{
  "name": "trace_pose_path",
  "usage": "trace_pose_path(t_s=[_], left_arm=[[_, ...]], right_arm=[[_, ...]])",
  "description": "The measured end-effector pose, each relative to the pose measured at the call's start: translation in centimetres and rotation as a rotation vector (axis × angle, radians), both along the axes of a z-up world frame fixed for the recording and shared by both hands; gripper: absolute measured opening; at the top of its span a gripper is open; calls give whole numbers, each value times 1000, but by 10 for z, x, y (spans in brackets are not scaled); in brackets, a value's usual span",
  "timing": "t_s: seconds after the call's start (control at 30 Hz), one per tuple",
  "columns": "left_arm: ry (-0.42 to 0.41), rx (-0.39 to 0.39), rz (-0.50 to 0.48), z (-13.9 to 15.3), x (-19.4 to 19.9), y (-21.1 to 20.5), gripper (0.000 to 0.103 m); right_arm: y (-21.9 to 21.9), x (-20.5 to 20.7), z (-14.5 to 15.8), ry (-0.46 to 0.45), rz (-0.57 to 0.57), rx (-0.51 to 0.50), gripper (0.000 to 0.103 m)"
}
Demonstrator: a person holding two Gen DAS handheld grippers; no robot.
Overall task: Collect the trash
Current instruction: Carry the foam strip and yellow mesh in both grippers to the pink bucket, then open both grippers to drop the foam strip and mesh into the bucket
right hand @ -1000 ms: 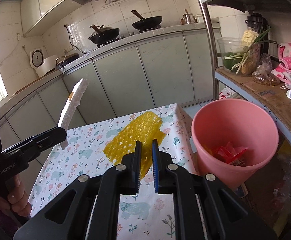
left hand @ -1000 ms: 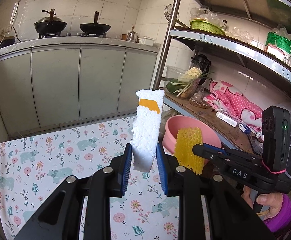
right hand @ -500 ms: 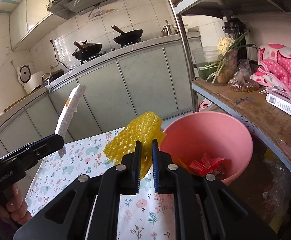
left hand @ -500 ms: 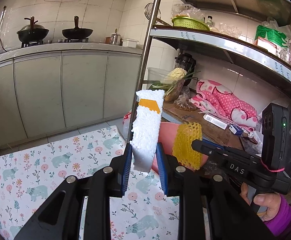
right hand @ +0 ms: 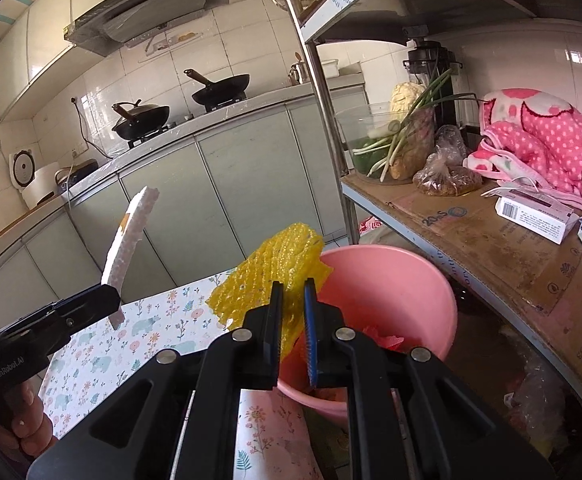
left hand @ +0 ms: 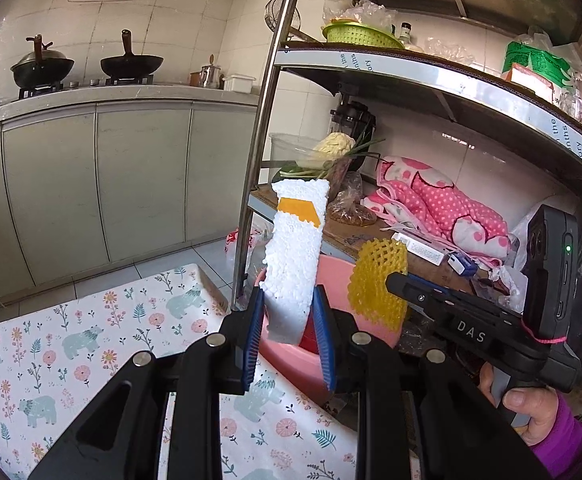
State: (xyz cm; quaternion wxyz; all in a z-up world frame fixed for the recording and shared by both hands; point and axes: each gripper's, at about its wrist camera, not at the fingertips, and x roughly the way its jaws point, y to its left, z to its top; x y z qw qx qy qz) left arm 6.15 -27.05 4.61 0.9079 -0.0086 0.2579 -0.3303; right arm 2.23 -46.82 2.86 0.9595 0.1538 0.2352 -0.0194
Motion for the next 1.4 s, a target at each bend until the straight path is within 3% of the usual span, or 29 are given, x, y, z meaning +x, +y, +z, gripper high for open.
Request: trace_pose_path(t_s=[0.47,0.87,1.2,1.4], left_arm=[[43,16,-14,-21,37,-49,24],[122,103,-49,-66,68,-103,24],[191,168,-56,-103,90,-130,24],[215,173,-67,-111,94,-133,27]], right_arm=[[-39,24,-12,23,-85,-11,10],[-57,51,-64,162,-95,-10,11],[-67,63,-92,220,-110,5,11],[-72,66,-101,245,-115,42,22]])
